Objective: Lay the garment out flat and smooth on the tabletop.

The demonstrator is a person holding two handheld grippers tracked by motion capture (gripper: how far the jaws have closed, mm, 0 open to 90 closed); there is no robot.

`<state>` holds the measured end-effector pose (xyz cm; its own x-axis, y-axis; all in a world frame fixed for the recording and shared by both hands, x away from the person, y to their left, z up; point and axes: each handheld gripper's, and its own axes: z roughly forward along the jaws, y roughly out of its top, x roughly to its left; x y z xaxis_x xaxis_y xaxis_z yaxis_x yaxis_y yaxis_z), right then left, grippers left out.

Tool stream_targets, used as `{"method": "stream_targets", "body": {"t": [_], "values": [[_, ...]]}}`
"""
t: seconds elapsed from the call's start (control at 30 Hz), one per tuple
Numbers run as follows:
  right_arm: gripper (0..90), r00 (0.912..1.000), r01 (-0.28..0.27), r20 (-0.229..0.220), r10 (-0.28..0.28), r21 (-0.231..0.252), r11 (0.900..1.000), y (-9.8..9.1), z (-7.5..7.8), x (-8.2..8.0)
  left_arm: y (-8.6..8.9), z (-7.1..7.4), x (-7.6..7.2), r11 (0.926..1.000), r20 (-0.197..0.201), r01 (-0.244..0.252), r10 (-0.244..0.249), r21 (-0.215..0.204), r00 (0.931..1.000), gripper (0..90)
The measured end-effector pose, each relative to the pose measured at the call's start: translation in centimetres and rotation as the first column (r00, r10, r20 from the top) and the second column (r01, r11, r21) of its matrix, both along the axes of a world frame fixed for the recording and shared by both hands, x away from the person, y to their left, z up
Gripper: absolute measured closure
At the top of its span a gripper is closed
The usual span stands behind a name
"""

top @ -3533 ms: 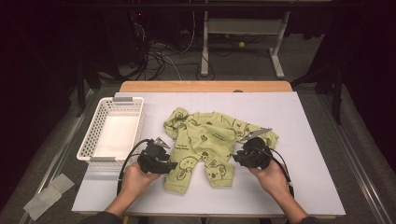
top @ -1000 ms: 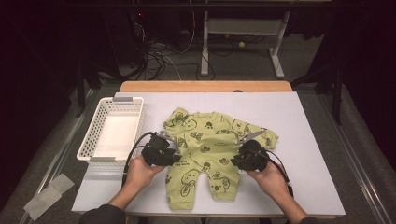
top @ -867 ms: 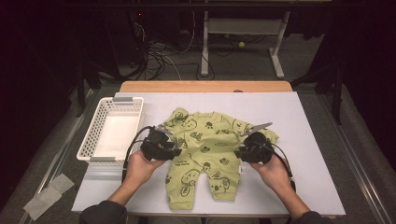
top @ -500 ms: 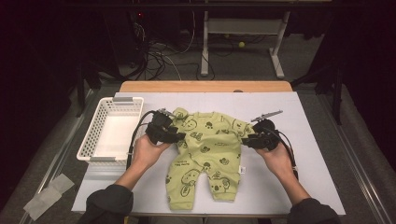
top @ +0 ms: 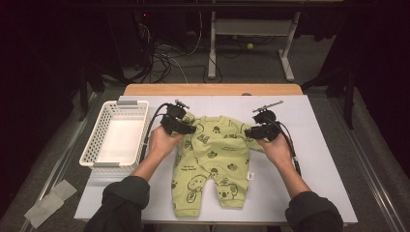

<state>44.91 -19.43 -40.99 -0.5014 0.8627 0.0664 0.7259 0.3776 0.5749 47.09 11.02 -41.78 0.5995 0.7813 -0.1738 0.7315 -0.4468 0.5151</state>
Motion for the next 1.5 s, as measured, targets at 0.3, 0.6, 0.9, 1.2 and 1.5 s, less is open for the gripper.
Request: {"method": "stream_targets", "body": {"t": [0.3,0.6,0.9,1.2,1.5], "values": [[57.2,0.9968,-0.018,-0.078,0.016,-0.033,0.9993,2.4,-1.6,2.0,-0.5,-2.3,1.2,0.9978,-0.098,0.008,-0.001,0.065,0.9952,45.7],[61.8,0.9918,-0.050,-0.123,0.034,-0.133,0.9898,4.0,-3.2,2.4,-0.9,-2.6,1.1,0.9949,-0.133,0.028,-0.015,0.097,0.9910,57.8],[86.8,0.9937,-0.066,-0.100,0.049,-0.171,0.9830,4.7,-2.6,2.9,-0.3,-2.4,1.7,0.9990,-0.144,0.004,0.003,0.044,0.9896,80.3],[86.9,0.9997,-0.013,-0.020,0.010,-0.184,0.9829,4.7,-1.0,5.2,-0.6,-1.7,2.9,0.9966,-0.017,-0.073,0.073,0.038,0.9972,80.2],[66.7,0.9996,0.001,-0.026,-0.004,-0.124,0.9923,4.2,-1.2,5.0,-0.6,-1.6,1.8,0.9961,0.002,-0.072,0.072,0.051,0.9974,50.2]]}}
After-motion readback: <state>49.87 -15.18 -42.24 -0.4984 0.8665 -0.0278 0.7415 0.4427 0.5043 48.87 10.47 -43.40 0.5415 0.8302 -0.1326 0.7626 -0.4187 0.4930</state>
